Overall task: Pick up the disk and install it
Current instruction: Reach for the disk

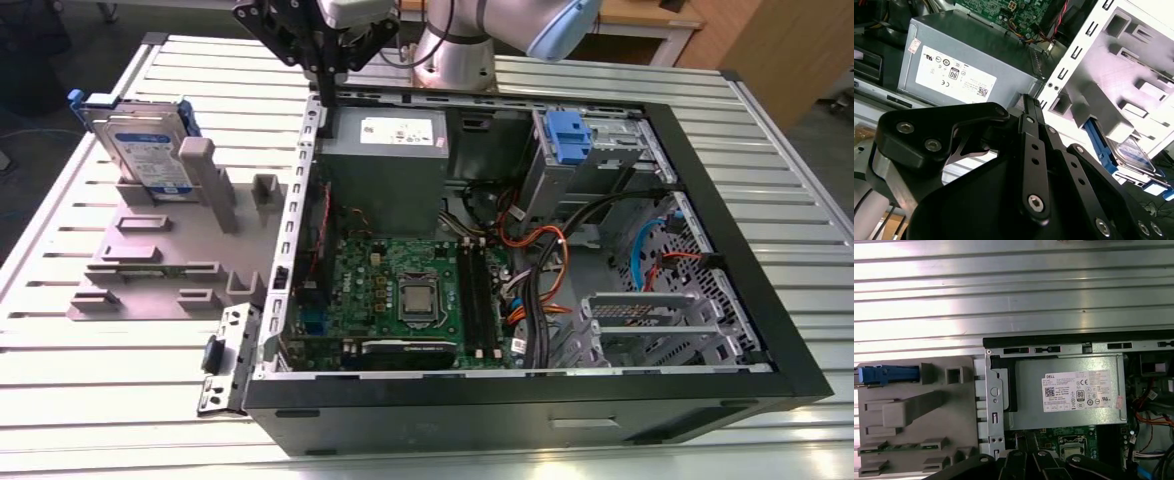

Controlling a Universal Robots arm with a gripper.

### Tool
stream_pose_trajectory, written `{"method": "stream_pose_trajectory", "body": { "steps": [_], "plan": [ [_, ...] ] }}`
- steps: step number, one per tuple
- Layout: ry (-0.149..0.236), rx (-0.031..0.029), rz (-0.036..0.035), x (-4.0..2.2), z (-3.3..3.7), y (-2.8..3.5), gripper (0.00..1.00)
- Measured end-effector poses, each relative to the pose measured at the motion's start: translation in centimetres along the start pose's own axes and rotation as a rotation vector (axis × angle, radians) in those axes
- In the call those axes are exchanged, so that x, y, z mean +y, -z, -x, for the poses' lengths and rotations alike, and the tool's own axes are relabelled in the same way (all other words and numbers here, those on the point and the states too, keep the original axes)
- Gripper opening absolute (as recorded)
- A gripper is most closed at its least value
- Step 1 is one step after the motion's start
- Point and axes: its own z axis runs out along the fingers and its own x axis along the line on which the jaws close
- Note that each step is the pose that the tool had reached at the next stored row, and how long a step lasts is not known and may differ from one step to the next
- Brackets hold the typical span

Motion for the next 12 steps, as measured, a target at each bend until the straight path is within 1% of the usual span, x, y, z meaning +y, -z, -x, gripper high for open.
{"method": "stream_pose_trajectory", "body": {
  "steps": [12],
  "plan": [
    [0.000,0.0062,-0.0004,-0.02,-0.19,-0.10,0.11]
  ]
}}
